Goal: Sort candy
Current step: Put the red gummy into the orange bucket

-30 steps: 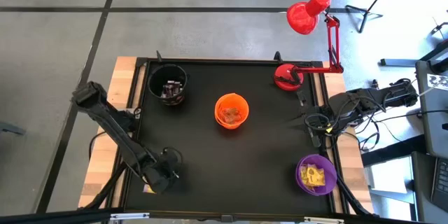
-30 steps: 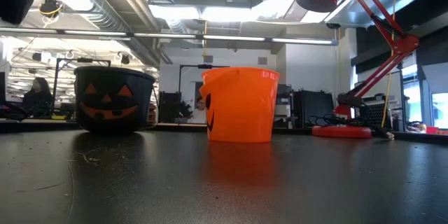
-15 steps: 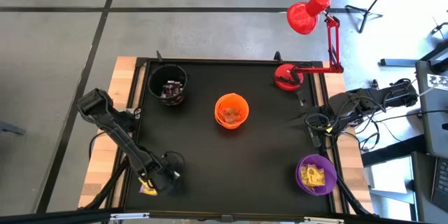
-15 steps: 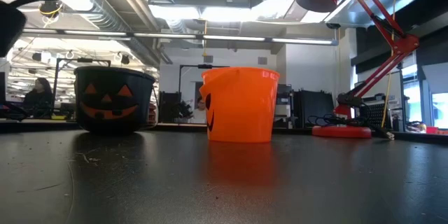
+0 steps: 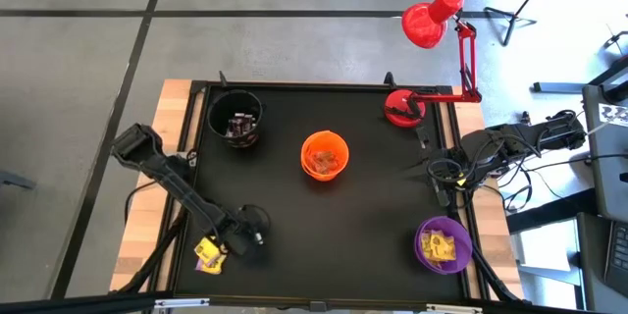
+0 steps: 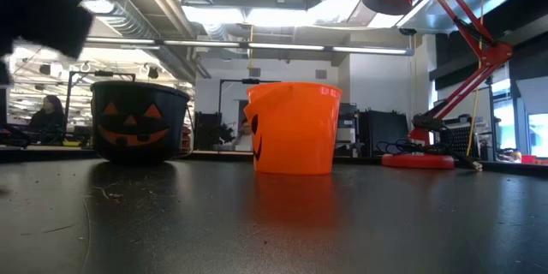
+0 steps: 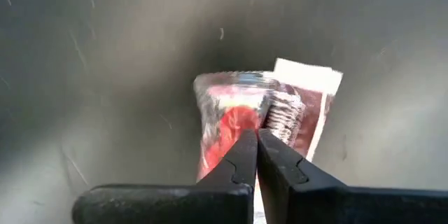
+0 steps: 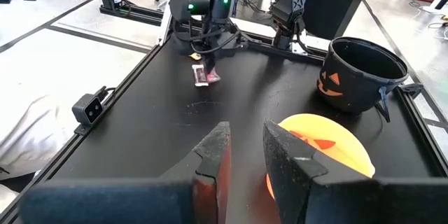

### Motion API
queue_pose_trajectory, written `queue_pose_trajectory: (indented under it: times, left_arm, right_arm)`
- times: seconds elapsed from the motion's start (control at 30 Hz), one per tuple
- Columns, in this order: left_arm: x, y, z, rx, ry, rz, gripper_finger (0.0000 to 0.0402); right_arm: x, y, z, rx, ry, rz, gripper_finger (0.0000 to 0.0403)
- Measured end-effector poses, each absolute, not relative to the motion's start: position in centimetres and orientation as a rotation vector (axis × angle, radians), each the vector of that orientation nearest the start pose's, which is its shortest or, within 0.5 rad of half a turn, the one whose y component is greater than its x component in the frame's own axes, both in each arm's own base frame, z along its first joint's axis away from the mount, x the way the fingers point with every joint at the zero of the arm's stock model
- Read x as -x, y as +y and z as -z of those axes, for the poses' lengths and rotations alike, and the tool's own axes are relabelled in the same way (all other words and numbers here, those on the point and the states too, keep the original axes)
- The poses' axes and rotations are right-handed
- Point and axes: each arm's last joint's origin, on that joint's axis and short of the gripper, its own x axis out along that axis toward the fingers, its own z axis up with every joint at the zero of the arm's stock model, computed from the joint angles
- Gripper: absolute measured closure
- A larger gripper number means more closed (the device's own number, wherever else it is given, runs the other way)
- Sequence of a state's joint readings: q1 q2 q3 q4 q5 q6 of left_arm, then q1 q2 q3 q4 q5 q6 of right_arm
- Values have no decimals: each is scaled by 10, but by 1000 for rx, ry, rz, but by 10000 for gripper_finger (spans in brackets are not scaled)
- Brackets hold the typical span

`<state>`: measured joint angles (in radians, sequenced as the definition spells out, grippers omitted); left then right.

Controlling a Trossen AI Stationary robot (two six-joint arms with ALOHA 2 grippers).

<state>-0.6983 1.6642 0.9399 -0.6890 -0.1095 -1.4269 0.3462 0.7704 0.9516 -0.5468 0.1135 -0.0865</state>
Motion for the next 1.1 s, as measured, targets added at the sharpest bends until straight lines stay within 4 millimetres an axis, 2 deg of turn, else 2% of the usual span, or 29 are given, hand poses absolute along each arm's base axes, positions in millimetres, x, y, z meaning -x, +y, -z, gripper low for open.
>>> queue_pose_trajectory:
  times: [0.3, 0.53, 0.67, 0.8, 0.93, 1.1]
  left_arm:
    - [-247, -174, -197, 439, 1178, -483, 401]
    - [-271, -174, -236, 311, 994, -420, 401]
    - [-280, -172, -252, 259, 931, -406, 401]
    - [-285, -165, -251, 241, 934, -403, 401]
    - [-293, -159, -237, 234, 999, -359, 395]
    - [-306, -153, -220, 213, 1092, -310, 346]
  right_arm:
    - [-143, 48, -356, 166, 347, -242, 320]
    - [-143, 48, -356, 166, 348, -243, 320]
    - [-143, 48, -356, 166, 348, -243, 320]
    - [-144, 48, -355, 164, 341, -242, 320]
    - [-146, 49, -345, 169, 362, -243, 320]
    - [-147, 50, -338, 174, 381, -244, 320]
